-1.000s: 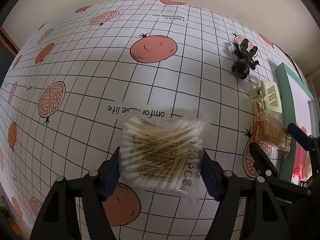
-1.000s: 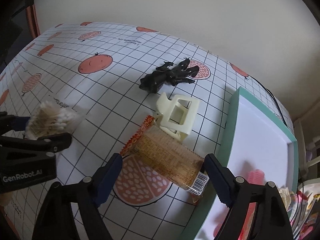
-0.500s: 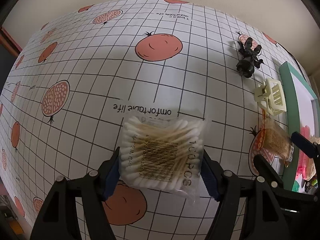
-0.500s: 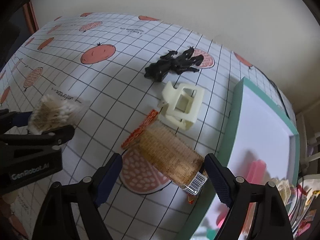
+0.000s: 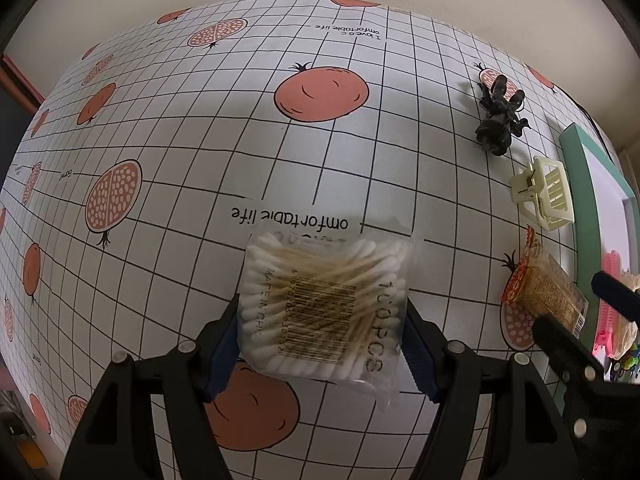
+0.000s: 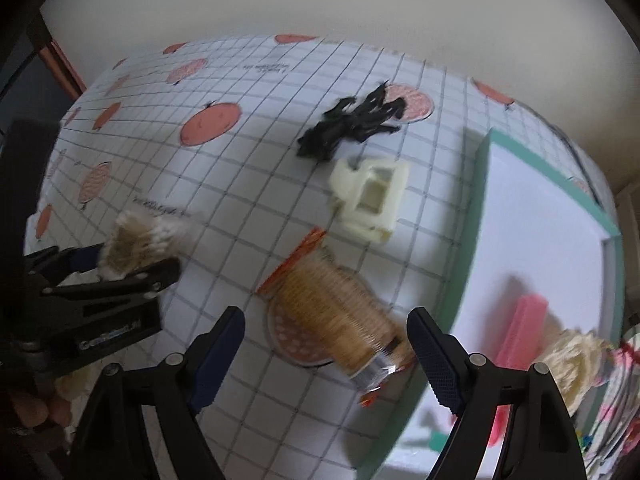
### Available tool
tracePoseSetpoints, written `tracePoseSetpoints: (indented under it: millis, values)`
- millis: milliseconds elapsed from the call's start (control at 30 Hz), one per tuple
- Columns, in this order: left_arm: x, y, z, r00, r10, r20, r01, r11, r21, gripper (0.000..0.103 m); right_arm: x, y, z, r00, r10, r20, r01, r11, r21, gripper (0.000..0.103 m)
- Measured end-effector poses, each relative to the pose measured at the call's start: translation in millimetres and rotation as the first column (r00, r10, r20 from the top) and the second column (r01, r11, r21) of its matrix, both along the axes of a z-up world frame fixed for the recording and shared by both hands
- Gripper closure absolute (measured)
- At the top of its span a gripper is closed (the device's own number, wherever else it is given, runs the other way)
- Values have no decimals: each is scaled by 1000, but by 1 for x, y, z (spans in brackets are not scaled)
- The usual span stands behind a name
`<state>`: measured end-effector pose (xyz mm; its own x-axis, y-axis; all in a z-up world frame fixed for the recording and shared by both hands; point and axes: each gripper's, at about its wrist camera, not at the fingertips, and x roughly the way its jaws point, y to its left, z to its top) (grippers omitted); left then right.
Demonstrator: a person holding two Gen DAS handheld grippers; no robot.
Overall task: Organize objects
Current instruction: 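Move the right tool to the wrapped wafer snack bar while the left holds the swab pack, then grasp the wafer snack bar with the right tool while the left holds the swab pack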
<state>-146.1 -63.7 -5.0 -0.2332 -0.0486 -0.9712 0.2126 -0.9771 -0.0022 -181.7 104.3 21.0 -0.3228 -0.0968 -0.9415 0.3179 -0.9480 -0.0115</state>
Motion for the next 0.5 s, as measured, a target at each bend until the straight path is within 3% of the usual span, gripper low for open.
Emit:
tracePoseSetpoints:
  millis: [267,367,500]
  values:
    - [0,-1,1,1000,2,0,-2,1000,0,30,-1,-2,-15,1000,21,14,-22,999,23,19]
    - [1,-4,1,1000,1,0,-1,1000,0,30,0,-5,-15,1000,29,12,-29,999,22,25]
    - [1,-3,1,1000,2,0,-2,1000,-1,30,1,-7,-16,999,37,20,-37,999,22,40]
